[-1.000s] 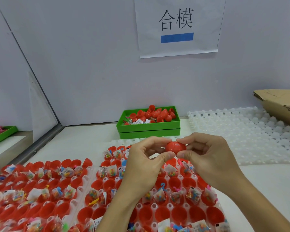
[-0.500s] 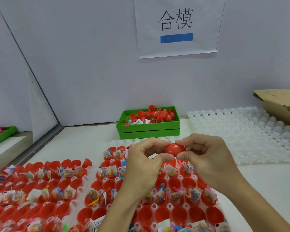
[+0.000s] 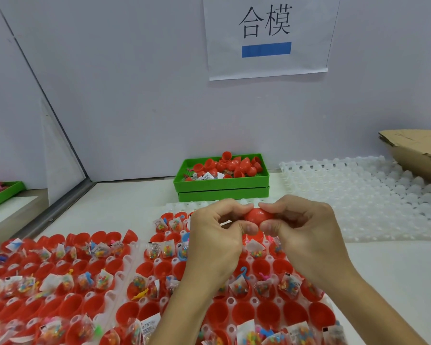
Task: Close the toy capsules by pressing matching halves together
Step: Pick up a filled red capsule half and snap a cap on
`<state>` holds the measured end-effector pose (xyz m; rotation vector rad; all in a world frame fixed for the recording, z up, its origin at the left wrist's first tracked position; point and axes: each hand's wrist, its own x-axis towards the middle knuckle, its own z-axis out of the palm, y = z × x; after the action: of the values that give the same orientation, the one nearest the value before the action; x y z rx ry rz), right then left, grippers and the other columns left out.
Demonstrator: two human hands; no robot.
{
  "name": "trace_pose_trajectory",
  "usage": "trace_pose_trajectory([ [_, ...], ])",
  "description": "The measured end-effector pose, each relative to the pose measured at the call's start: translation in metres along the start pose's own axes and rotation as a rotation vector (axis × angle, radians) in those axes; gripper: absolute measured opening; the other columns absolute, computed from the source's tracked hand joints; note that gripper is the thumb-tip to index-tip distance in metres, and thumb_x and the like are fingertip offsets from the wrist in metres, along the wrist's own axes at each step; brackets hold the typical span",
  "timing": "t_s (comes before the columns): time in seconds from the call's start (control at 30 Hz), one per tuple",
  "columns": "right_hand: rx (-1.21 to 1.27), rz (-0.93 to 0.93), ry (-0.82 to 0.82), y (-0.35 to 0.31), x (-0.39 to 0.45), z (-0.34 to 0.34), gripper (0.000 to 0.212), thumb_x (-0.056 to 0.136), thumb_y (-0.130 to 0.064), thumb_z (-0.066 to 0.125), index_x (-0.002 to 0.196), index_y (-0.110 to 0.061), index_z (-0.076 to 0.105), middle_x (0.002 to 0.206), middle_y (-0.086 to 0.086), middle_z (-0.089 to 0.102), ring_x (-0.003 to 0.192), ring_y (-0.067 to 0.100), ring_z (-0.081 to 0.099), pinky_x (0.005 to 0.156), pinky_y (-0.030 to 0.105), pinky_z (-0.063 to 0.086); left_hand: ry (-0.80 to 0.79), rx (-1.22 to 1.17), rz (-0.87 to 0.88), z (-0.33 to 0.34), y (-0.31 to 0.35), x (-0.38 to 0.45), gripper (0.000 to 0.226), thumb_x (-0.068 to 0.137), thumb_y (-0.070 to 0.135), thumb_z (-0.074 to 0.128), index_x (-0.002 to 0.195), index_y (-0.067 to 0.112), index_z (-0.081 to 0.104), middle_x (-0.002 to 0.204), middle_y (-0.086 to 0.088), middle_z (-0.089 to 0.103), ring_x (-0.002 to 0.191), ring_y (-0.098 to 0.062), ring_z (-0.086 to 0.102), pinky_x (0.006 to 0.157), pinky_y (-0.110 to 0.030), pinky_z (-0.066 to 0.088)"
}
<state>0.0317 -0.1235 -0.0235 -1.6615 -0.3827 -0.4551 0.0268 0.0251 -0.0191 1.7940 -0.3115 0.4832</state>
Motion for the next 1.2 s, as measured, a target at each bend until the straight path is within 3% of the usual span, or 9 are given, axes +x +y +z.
trace_pose_trajectory([
  [0.2,-0.033,-0.033,-0.015,-0.002,0.003,-0.003,0.044,0.071,0.012,0.077,0.087,-0.029,0.077,0.078,-0.009,0.075,0.075,0.007,0.072,0.07,0.017,0.056,-0.022,0.083,0.043,0.0,-0.002,0.001,0.033,0.081,-0.014,0.064,0.083,0.019,0.07,0.077,0.005,0.071,0.072,-0.008,0.072,0.068,-0.024,0.059],
  [0.33,-0.103,-0.088,-0.108,-0.001,0.003,-0.004,0.036,0.084,0.005,0.07,0.104,-0.024,0.076,0.085,-0.01,0.073,0.08,0.009,0.071,0.071,0.018,0.057,-0.041,0.123,0.005,-0.005,-0.005,0.004,0.043,0.084,-0.012,0.062,0.097,0.028,0.071,0.084,0.007,0.073,0.083,-0.008,0.071,0.076,-0.025,0.059],
  [0.47,-0.057,-0.047,-0.084,0.001,0.005,-0.004,0.038,0.087,0.008,0.065,0.094,-0.029,0.075,0.076,-0.003,0.075,0.068,0.013,0.072,0.068,0.024,0.059,-0.099,0.124,-0.004,-0.01,-0.004,0.005,0.046,0.084,-0.008,0.067,0.099,0.035,0.074,0.088,0.015,0.074,0.088,-0.004,0.07,0.075,-0.017,0.056],
  [0.57,0.076,0.076,-0.083,-0.001,0.007,-0.01,0.017,0.082,-0.011,0.073,0.093,-0.023,0.075,0.079,0.0,0.076,0.067,0.018,0.073,0.065,0.021,0.058,-0.114,0.051,-0.003,-0.01,-0.003,0.004,0.046,0.085,-0.008,0.066,0.099,0.034,0.074,0.091,0.015,0.075,0.09,-0.003,0.07,0.078,-0.016,0.055],
  [0.67,0.285,0.304,-0.162,-0.001,0.008,-0.017,0.04,0.07,-0.034,0.074,0.105,-0.014,0.07,0.091,0.01,0.075,0.076,0.026,0.074,0.068,0.026,0.058,-0.134,-0.032,0.017,-0.01,-0.001,0.005,0.044,0.085,-0.008,0.067,0.099,0.033,0.074,0.095,0.01,0.075,0.094,-0.007,0.07,0.08,-0.02,0.056],
  [0.87,0.775,0.522,-0.496,-0.005,0.007,-0.018,0.048,0.084,-0.035,0.074,0.109,0.006,0.069,0.111,0.023,0.069,0.105,0.035,0.069,0.085,0.035,0.057,-0.162,0.026,0.068,-0.012,-0.002,0.005,0.039,0.086,0.007,0.07,0.102,0.042,0.072,0.111,0.019,0.068,0.118,-0.012,0.055,0.099,-0.033,0.045],
  [0.97,0.833,0.507,-0.411,-0.006,0.004,-0.012,0.041,0.086,-0.032,0.062,0.099,0.005,0.074,0.112,0.025,0.069,0.105,0.033,0.069,0.084,0.03,0.057,-0.18,0.01,0.027,-0.01,0.0,0.005,0.038,0.087,0.003,0.069,0.101,0.039,0.072,0.115,0.019,0.066,0.118,-0.009,0.056,0.102,-0.036,0.047],
  [1.03,0.804,0.497,-0.319,-0.004,0.004,-0.007,0.036,0.086,-0.024,0.055,0.096,0.004,0.075,0.112,0.026,0.07,0.107,0.034,0.069,0.083,0.029,0.058,-0.225,-0.041,-0.026,-0.01,0.001,0.004,0.036,0.09,0.003,0.066,0.108,0.032,0.072,0.116,0.015,0.067,0.114,-0.004,0.061,0.095,-0.027,0.053],
  [1.2,0.598,0.371,-0.195,0.002,0.003,0.001,0.03,0.084,-0.015,0.059,0.107,-0.004,0.073,0.11,0.016,0.073,0.107,0.027,0.069,0.083,0.024,0.057,-0.291,-0.202,-0.215,-0.006,-0.002,0.001,0.062,0.078,0.036,0.07,0.137,0.023,0.056,0.126,0.005,0.067,0.113,-0.001,0.064,0.083,-0.016,0.055],
])
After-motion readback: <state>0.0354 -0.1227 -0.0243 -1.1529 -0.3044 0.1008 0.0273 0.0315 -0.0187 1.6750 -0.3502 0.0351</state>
